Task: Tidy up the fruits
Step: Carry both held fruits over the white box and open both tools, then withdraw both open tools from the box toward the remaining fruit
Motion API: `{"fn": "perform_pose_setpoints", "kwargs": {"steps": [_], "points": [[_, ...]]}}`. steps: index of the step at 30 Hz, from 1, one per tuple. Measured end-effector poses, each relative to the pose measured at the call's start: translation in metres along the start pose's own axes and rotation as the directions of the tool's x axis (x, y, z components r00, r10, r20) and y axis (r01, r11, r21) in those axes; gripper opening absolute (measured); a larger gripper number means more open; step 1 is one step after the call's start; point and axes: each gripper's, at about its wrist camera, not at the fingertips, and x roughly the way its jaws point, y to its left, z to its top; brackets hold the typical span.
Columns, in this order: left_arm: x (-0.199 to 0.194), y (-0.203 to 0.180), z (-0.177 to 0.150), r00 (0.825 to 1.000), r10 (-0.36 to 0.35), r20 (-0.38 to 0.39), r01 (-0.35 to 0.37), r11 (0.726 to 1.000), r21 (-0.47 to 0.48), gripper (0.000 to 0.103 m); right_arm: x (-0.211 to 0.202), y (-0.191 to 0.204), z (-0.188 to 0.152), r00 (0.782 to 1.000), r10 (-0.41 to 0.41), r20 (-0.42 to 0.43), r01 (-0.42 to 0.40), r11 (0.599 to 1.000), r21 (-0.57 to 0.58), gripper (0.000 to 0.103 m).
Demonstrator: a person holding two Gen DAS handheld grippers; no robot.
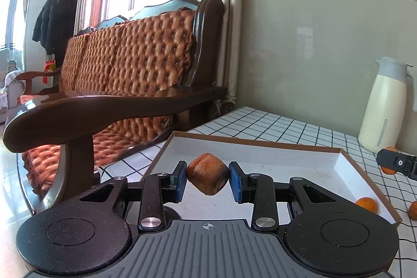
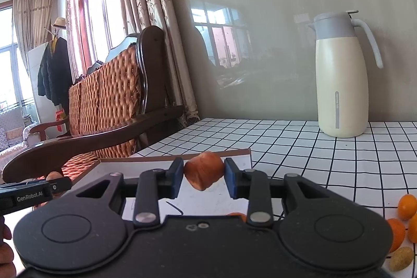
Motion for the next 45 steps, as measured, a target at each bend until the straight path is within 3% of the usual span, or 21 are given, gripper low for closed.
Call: {"fn": "perform_pose_setpoints", "kwargs": {"steps": [18,19,23,24,25,26,28,31,38,45], "points": [[0.048,0.007,0.006,0.995,0.066,-0.069,-0.067,0.998,-0.003,0.035,0.044,0.004,-0.006,0.991,-0.054,-0.121,0.052,0.998,-0.021,0.028],[0.052,0.007,0.006,0.994,0.07,-0.082,-0.071,0.997,-0.001,0.035,0.047,0.004,-0.007,0.989,-0.069,-0.131,0.066,0.997,-0.028,0.031],[0.059,0.006,0.006,0.989,0.098,-0.112,-0.1,0.995,-0.007,0.037,0.041,0.003,-0.006,0.992,-0.088,-0.085,0.088,0.996,-0.006,0.067],[0.058,0.006,0.007,0.989,0.098,-0.11,-0.1,0.995,-0.013,0.055,0.036,0.004,-0.004,0.995,-0.08,-0.061,0.08,0.997,0.006,0.07],[0.054,0.006,0.008,0.99,0.095,-0.101,-0.097,0.995,-0.018,0.091,0.03,0.004,-0.002,0.997,-0.07,-0.038,0.071,0.997,0.017,0.074],[0.049,0.006,0.009,0.992,0.107,-0.073,-0.109,0.994,-0.025,0.103,0.024,0.004,0.0,0.998,-0.067,-0.013,0.067,0.997,0.03,0.079],[0.03,0.004,0.012,0.992,0.122,0.021,-0.121,0.992,-0.024,0.103,0.014,0.003,0.001,0.998,-0.049,0.032,0.048,0.998,0.051,0.089],[0.017,0.003,0.014,0.992,0.109,0.058,-0.108,0.994,-0.011,0.103,0.005,0.003,0.002,0.997,-0.038,0.065,0.034,0.998,0.06,0.094],[0.004,0.008,0.012,0.995,0.097,0.034,-0.095,0.995,-0.034,0.103,0.005,-0.003,-0.003,0.999,-0.005,0.053,-0.002,0.993,0.121,0.097],[-0.008,0.007,0.012,0.993,0.103,0.064,-0.104,0.994,0.013,0.103,0.006,0.003,-0.008,1.0,0.006,0.03,-0.008,0.995,0.095,0.097]]}}
